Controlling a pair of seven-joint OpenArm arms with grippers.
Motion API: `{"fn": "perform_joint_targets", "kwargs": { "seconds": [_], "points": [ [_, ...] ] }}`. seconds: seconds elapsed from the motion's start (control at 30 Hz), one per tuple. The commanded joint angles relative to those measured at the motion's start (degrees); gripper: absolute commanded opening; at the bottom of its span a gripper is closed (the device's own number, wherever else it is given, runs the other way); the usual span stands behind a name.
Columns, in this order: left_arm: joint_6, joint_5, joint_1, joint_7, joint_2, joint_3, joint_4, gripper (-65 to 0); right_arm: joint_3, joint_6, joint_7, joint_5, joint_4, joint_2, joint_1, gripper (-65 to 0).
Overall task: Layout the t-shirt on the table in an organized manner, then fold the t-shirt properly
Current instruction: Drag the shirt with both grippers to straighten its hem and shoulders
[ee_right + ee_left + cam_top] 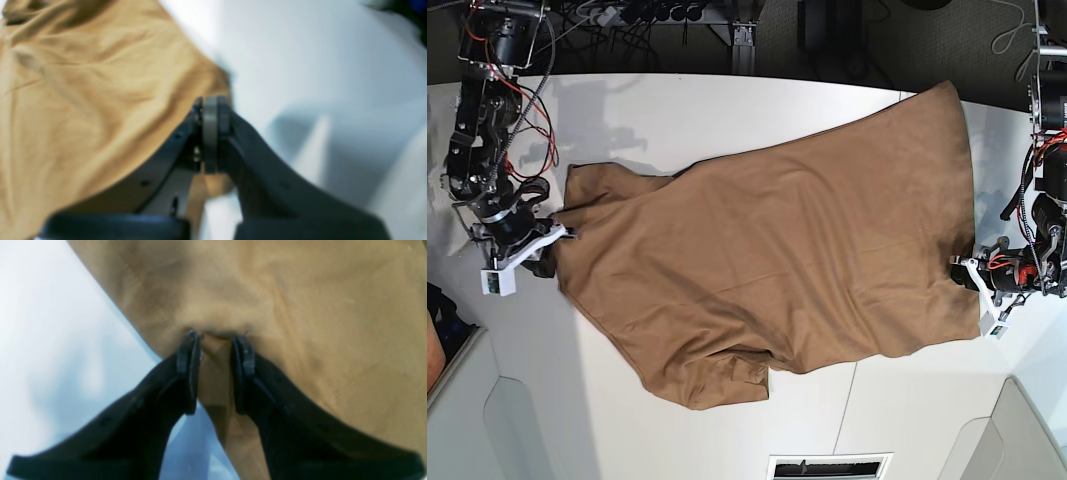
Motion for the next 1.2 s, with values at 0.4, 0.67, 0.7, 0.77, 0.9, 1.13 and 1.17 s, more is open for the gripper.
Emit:
{"fn": "perform_joint_targets", "kwargs": {
  "seconds": [0.4, 0.67, 0.7, 0.77, 0.9, 1.13, 1.17],
  "points": [
    [0.0, 0.0, -1.3, 0.9, -0.8, -0.1, 0.5, -47.5, -8.9, 0.6, 6.7, -11.3, -21.2, 0.1, 8.6, -65.0],
    [-0.8, -4.4, -1.3, 8.5, -0.8, -0.1, 0.5, -47.4, -8.9, 0.0, 0.5, -6.5, -20.7, 5.2, 8.1, -65.0],
    [-2.6, -5.7, -1.3, 10.2, -0.8, -0.1, 0.5, -47.4, -8.8, 0.0, -0.1, -5.5, -20.2, 5.4, 7.5, -65.0],
    [-3.4, -8.1, -1.3, 12.2, -0.8, -0.1, 0.5, -47.4, -8.8, 0.0, -0.6, -4.1, -18.6, 5.4, 5.5, -65.0],
    [-3.4, -9.3, -1.4, 12.9, -0.8, -0.1, 0.5, -47.4, -8.8, 0.0, -0.6, -3.6, -13.7, 5.4, -0.1, -65.0],
    [-3.4, -9.4, -1.3, 12.9, -0.9, -0.1, 0.5, -47.4, -8.5, -0.5, -0.4, -3.0, -2.6, 5.4, -9.9, -65.0],
    [-3.4, -9.4, -1.4, 12.7, -0.9, -0.1, 0.5, -47.4, -8.5, -0.5, -0.5, -2.9, -1.0, 5.4, -11.1, -65.0]
  ]
}}
